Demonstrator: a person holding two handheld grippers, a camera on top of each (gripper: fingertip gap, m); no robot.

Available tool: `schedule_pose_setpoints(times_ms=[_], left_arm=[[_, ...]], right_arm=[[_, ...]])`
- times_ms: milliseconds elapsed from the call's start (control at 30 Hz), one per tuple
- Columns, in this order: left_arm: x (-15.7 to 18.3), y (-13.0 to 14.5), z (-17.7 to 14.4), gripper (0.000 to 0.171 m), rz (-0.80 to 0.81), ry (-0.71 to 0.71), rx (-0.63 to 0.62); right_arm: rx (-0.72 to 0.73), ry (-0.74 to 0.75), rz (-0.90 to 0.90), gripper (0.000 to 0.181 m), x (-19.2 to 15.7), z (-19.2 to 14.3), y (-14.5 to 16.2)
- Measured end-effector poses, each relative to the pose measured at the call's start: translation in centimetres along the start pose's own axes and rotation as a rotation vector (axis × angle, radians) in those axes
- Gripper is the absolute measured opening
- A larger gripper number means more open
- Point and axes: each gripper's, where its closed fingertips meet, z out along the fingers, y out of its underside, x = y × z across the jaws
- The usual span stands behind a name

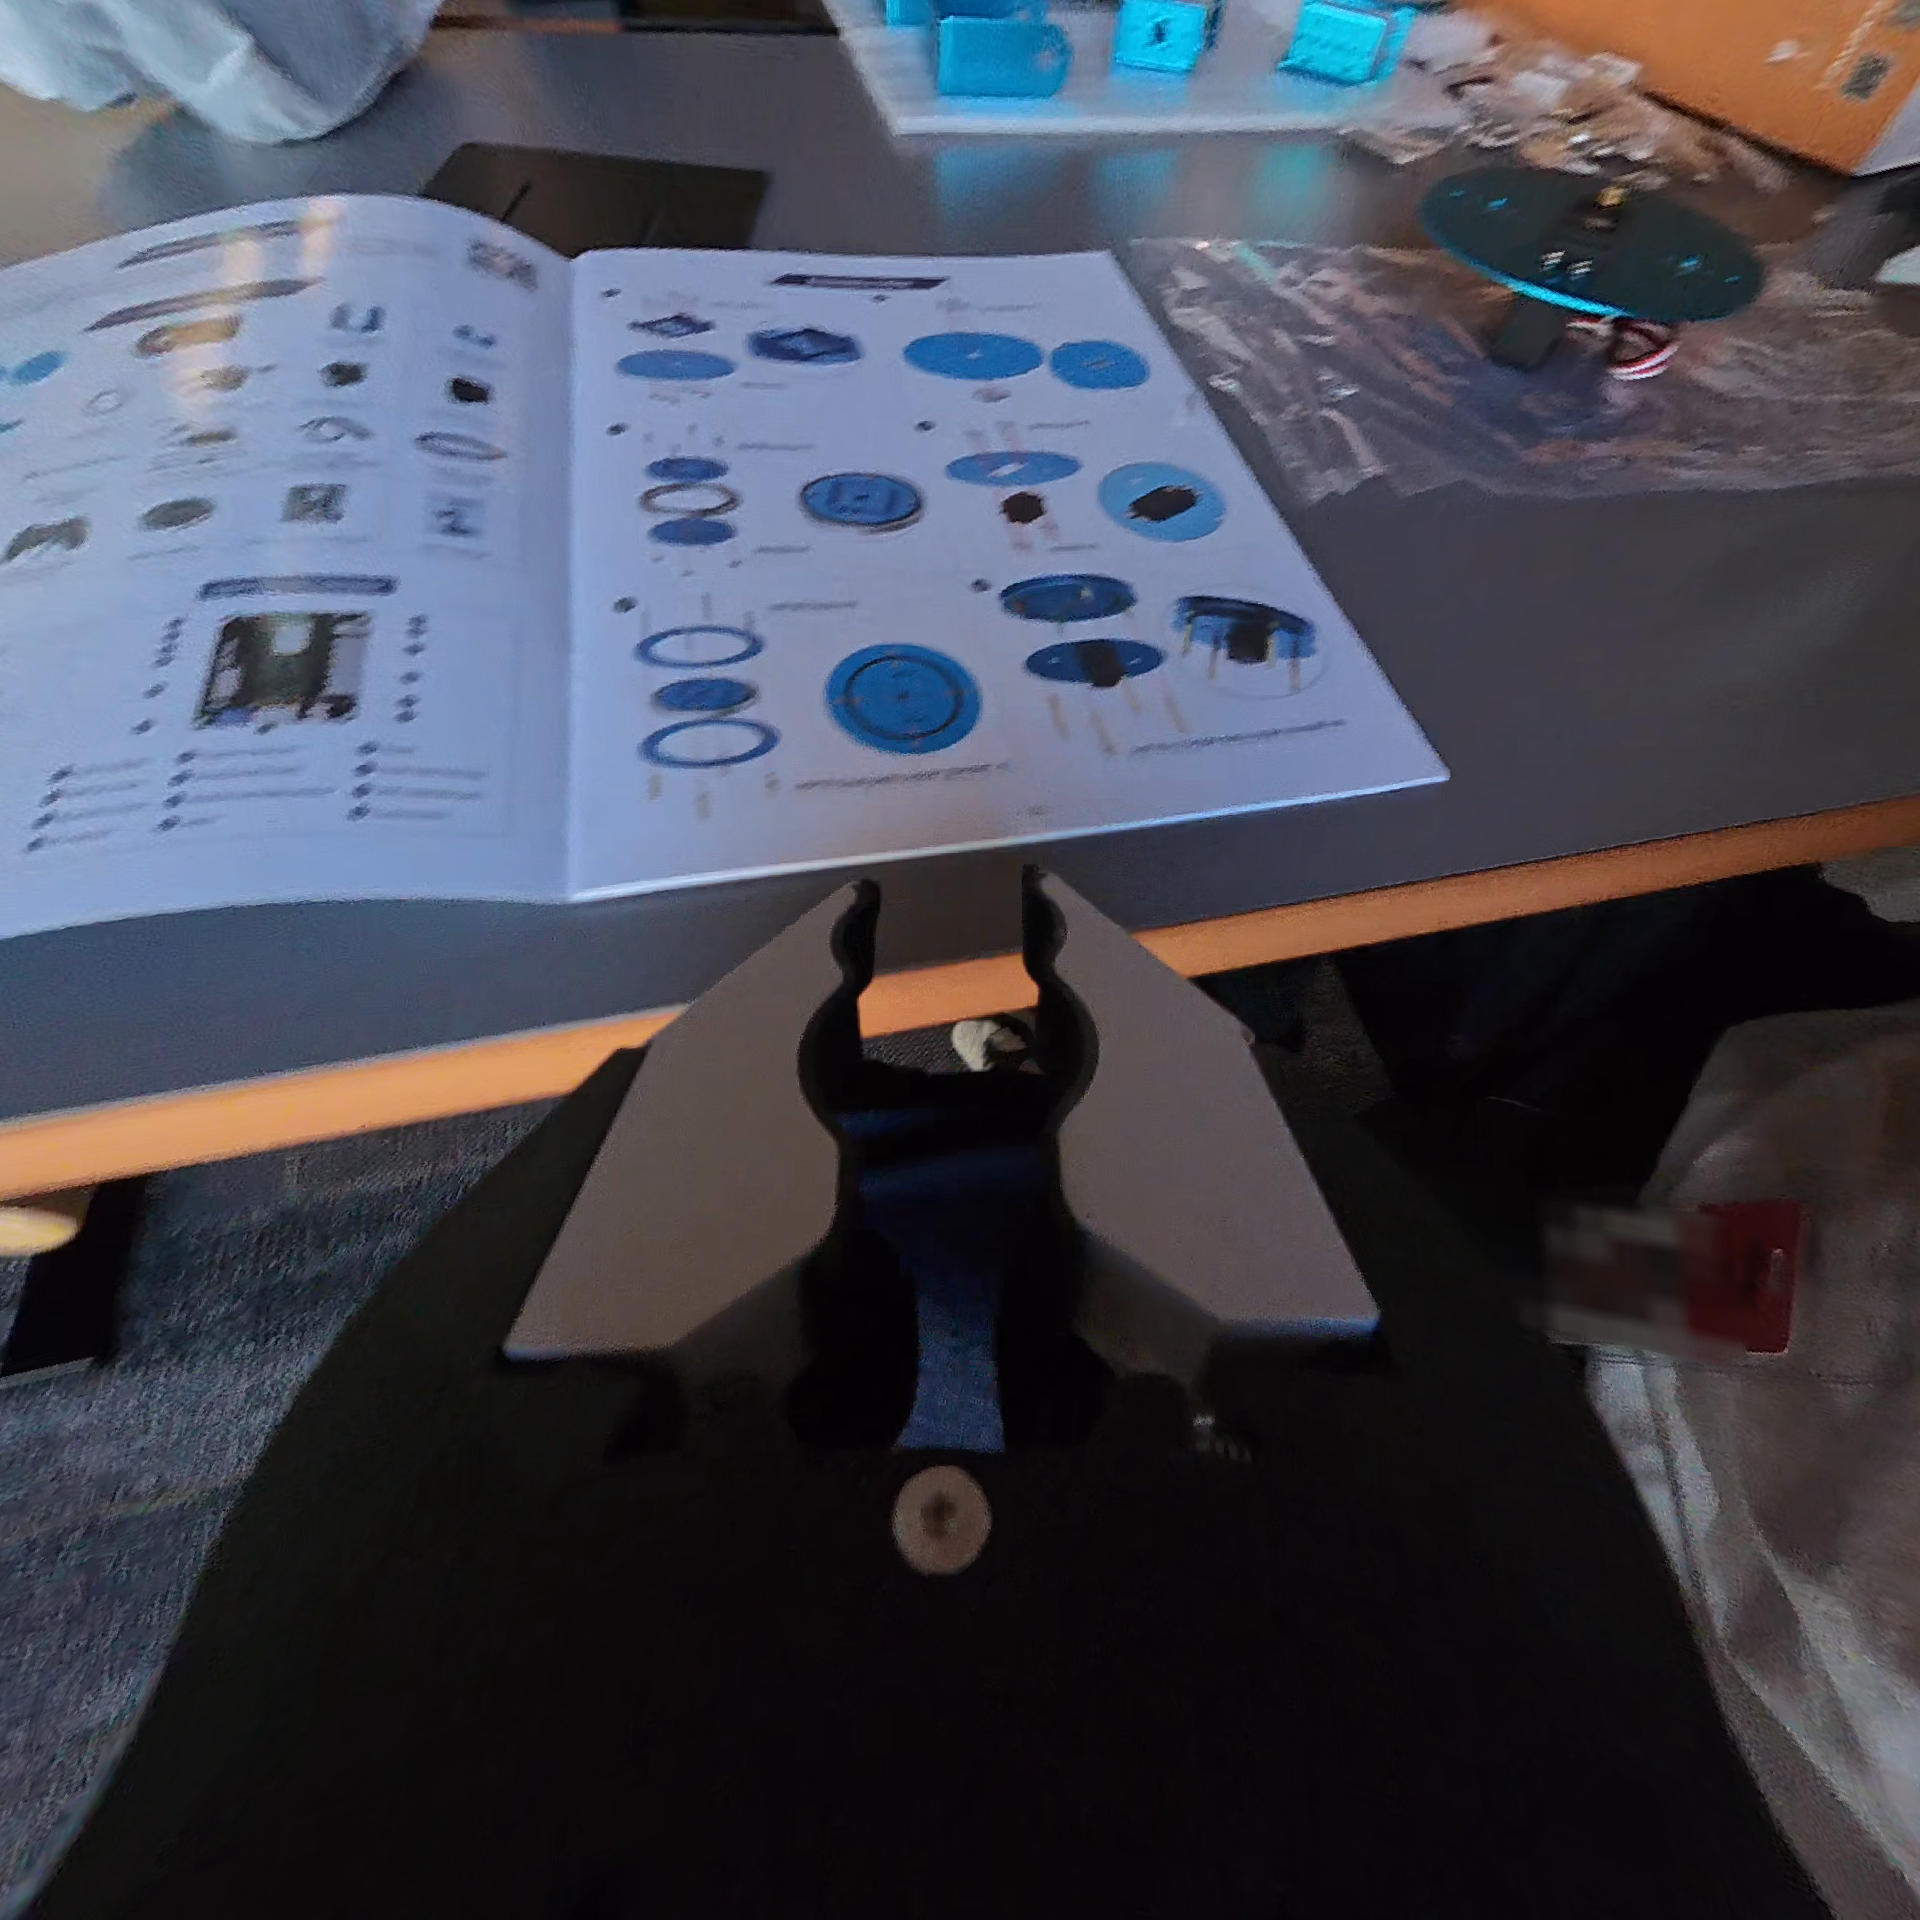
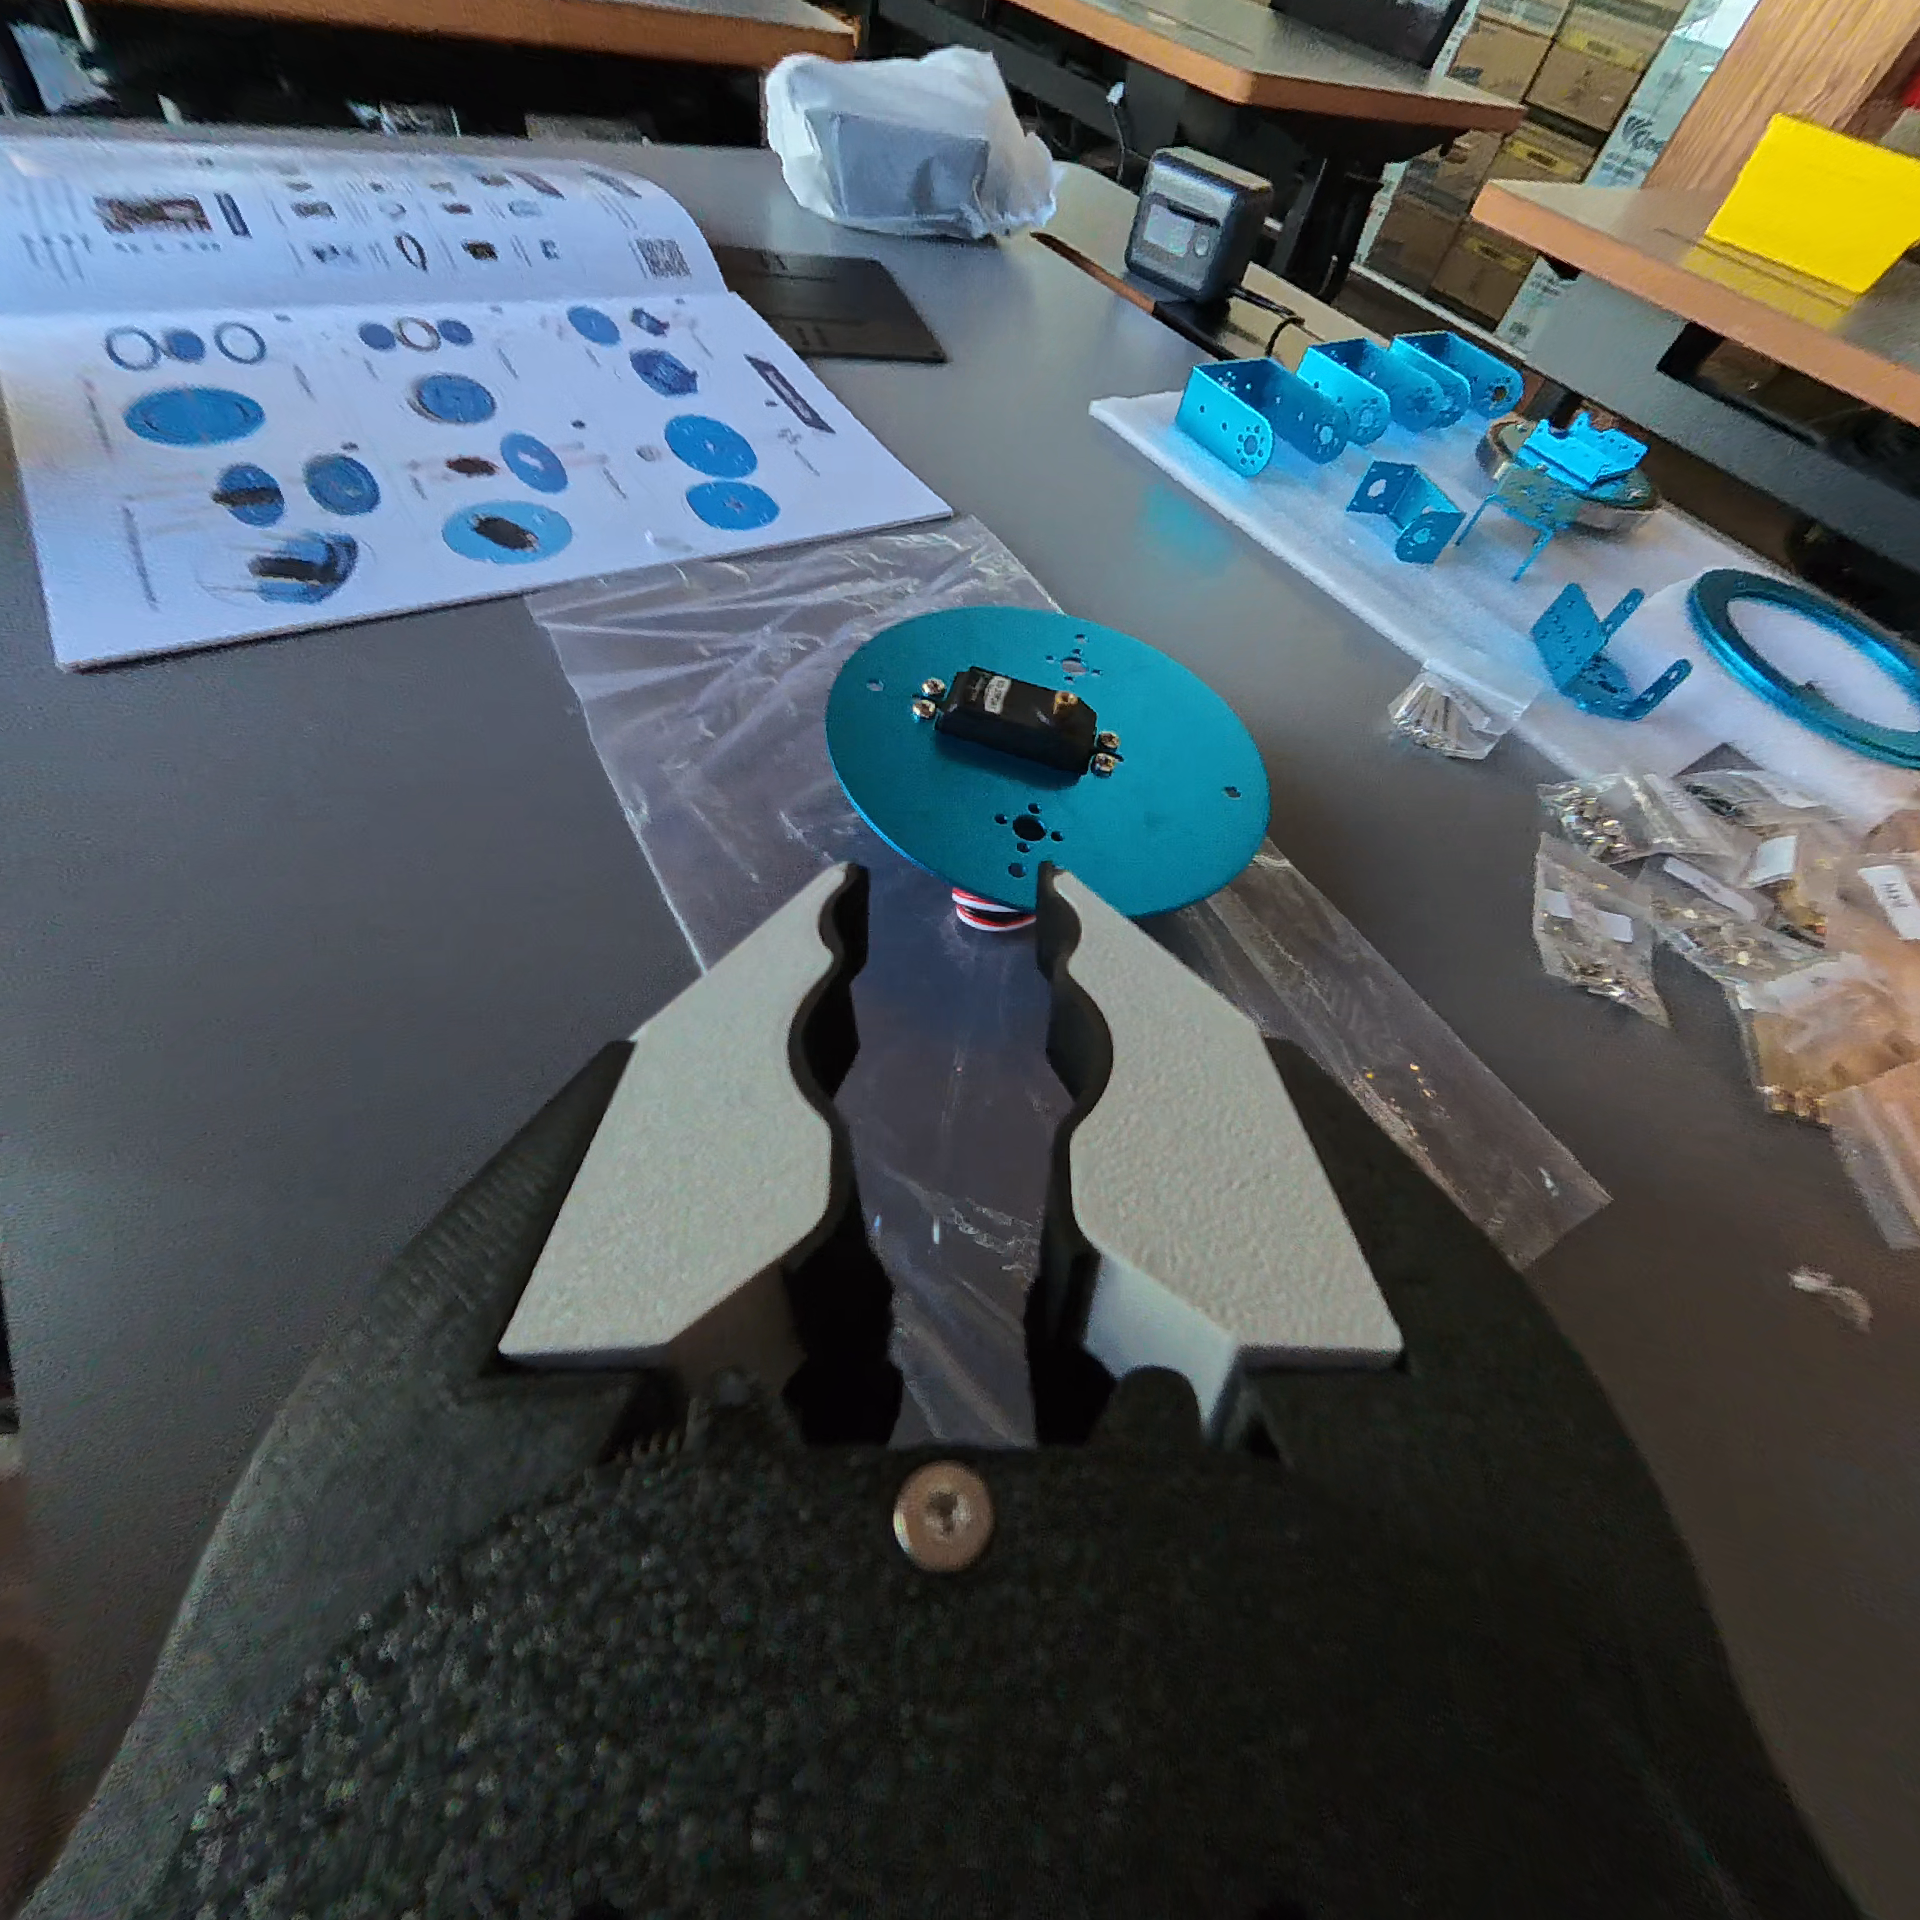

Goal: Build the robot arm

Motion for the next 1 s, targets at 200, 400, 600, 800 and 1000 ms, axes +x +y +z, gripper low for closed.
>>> schedule_pose_setpoints(times_ms=[200, 400, 600, 800, 1000], left_arm=[[-8.3, 1.3, -5.4, 0.027, -0.119, -0.26, -0.074], [-8.0, 0.4, -4.4, 0.029, -0.184, -0.087, -0.135], [-5.1, 0.3, -3.4, 0.029, -0.132, 0.041, -0.093], [-3.6, 0.9, -2.3, 0.03, -0.056, 0.041, -0.169], [-3.4, 0.6, -2.6, 0.03, -0.039, 0.053, -0.144]], right_arm=[[-0.043, 0.042, 0.019, 0.036, 0.7, 0.4, 0.8], [-0.049, 0.053, 0.114, 0.036, 2.1, 0.5, 1.0], [-0.049, 0.055, 0.128, 0.036, 2.4, 0.6, 1.1], [-0.039, 0.059, 0.164, 0.036, 2.8, 0.4, 1.0], [-0.031, 0.109, 0.189, 0.036, 3.9, 0.2, 1.1]])
